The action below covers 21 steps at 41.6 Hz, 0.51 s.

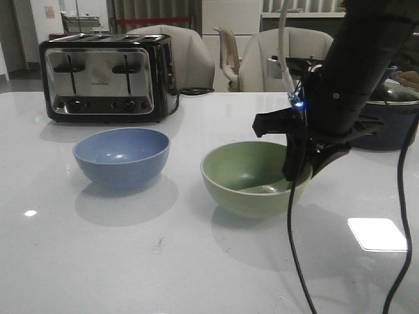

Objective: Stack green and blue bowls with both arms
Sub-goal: 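Open the right gripper and lift it away from the green bowl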

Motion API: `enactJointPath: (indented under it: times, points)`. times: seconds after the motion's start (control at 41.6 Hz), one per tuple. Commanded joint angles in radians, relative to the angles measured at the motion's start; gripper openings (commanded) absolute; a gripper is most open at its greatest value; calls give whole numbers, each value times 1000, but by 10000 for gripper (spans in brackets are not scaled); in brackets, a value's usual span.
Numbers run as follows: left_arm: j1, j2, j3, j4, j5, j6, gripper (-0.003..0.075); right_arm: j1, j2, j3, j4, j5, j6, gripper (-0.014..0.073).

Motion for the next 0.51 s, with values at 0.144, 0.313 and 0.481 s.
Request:
enactJointPath:
  times: [0.144,0.313,0.481]
  points:
    - [-4,7,-29,-6,-72,0,491,-1,-53,-29,-1,-62,-5,421]
    - [-4,7,-29,-6,-72,0,491,-2,-120,-29,-5,-63,-5,421]
    - [-4,7,-29,-6,-72,0,491,-2,-267,4,-26,-43,-5,421]
